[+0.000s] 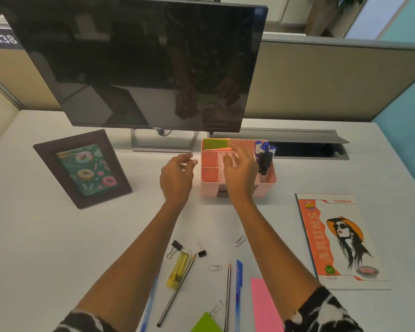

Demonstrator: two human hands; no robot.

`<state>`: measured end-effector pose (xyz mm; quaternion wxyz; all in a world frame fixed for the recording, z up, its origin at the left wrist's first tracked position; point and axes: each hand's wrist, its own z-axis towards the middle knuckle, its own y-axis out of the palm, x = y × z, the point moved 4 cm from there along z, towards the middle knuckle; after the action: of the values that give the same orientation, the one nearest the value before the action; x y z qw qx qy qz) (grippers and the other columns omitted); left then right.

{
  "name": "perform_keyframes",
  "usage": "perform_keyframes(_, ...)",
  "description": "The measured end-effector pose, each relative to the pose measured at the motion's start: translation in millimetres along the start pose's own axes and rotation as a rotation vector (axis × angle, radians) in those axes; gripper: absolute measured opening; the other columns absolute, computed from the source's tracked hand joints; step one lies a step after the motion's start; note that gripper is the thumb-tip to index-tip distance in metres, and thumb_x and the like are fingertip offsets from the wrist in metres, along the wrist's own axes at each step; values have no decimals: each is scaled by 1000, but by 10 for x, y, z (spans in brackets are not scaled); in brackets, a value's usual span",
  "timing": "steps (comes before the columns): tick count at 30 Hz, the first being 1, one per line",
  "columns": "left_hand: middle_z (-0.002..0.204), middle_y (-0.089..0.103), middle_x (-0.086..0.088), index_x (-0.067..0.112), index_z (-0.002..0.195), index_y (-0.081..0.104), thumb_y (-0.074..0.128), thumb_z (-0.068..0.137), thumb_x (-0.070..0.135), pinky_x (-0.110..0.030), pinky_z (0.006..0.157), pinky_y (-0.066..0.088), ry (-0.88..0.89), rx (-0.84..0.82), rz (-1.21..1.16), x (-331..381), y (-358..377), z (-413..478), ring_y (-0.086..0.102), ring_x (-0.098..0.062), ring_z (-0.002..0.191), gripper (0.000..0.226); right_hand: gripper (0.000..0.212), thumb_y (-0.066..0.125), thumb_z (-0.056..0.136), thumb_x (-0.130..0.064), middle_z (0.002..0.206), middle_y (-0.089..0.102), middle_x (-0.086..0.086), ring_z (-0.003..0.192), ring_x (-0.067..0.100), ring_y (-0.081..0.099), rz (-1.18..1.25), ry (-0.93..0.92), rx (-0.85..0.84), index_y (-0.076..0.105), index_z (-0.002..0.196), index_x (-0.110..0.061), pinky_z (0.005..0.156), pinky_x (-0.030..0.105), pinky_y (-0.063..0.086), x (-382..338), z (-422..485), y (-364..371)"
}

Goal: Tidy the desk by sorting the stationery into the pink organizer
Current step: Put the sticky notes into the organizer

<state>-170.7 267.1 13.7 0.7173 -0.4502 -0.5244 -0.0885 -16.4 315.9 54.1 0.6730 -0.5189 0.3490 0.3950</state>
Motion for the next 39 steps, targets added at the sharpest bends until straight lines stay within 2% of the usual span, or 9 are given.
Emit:
perform_keyframes(5,103,71,7,26,108,69,62,91,32,-32,80,54,66,-5,-44,-187,-163,-568,61,-5,85,19,29,64,88,-13,120,62,2,114,15,57,60,-69,-101,63,117,-13,95,25,51,215,-814,-139)
perform_keyframes(9,101,69,13,31,103,68,62,91,34,-31,80,54,81,-73,-51,-255,-236,-1059,61,-3,85,14,24,65,87,-14,112,64,0,105,14,61,53,18,-114,66,112,-14,91,31,53,383,-1307,-278)
perform_keyframes(14,102,69,11,30,102,69,59,92,32,-22,78,52,97,-186,-33,-320,-268,-1564,61,-1,85,14,21,64,87,-11,106,65,-2,102,15,61,4,-26,-189,67,108,-14,89,37,53,414,-1702,-409)
perform_keyframes(18,97,69,14,29,100,70,59,92,25,-28,79,53,138,-227,2,-386,-335,-1878,60,0,85,14,19,63,87,-10,103,66,-3,99,14,61,-12,8,-225,68,105,-14,86,38,52,468,-1972,-511)
perform_keyframes(21,97,69,14,31,100,70,58,92,25,-25,76,51,142,-283,49,-501,-393,-2087,60,1,84,15,21,62,86,-9,101,66,-3,96,12,61,-33,52,-278,68,105,-15,84,32,52,516,-2211,-593)
perform_keyframes(27,102,66,17,36,103,67,58,91,32,-30,77,53,113,-427,244,-788,-490,-2551,60,-1,87,15,21,63,85,-8,102,65,-2,98,12,60,-123,86,-367,68,103,-17,84,17,47,644,-2760,-797)
perform_keyframes(30,110,64,13,33,110,65,56,92,30,-32,84,52,149,-480,346,-855,-545,-2760,61,-7,97,21,20,63,84,-6,100,66,-2,97,14,59,-158,91,-347,69,101,-15,83,15,44,691,-2948,-934)
perform_keyframes(34,122,60,7,29,121,59,56,92,33,-34,89,48,209,-552,490,-858,-598,-2948,57,-15,107,30,17,64,86,-6,98,64,0,86,12,62,-123,123,-258,70,100,-14,74,18,52,673,-3089,-1166)
perform_keyframes(39,128,52,2,25,132,50,62,87,42,-35,92,46,165,-582,595,-889,-691,-3044,50,-19,116,51,13,65,85,-8,86,66,-5,74,1,61,-137,269,-233,69,94,-16,63,3,43,753,-3274,-1417)
